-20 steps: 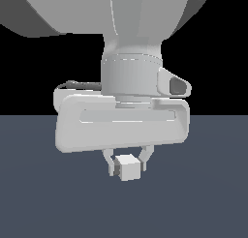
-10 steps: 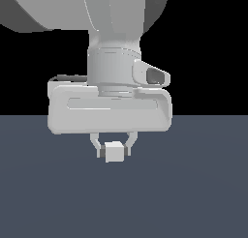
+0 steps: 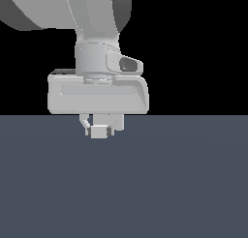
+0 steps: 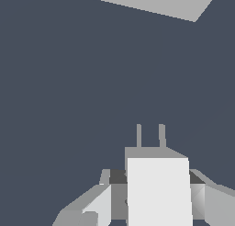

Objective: Plug the charger into the wall socket.

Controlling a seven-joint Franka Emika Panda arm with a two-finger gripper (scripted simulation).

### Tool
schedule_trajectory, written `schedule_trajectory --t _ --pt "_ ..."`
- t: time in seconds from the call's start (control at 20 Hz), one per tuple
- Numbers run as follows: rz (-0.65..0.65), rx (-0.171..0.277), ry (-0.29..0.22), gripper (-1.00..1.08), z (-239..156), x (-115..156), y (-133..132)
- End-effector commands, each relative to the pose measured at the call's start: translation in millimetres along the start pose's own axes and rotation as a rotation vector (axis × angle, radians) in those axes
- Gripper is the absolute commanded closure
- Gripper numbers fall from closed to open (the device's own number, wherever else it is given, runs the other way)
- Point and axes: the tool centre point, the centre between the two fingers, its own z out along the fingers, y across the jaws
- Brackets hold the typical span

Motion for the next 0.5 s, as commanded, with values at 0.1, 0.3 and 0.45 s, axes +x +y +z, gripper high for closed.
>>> schedule_trajectory --t 0.1,0.3,0.45 --pt "0.091 -0.011 0.0 1.08 -11.1 22.8 -11.2" --pt "0.157 -0.02 0.0 1.08 -18.6 40.3 -17.7" --pt "0.196 -0.025 -0.001 1.08 -23.0 50.9 -20.8"
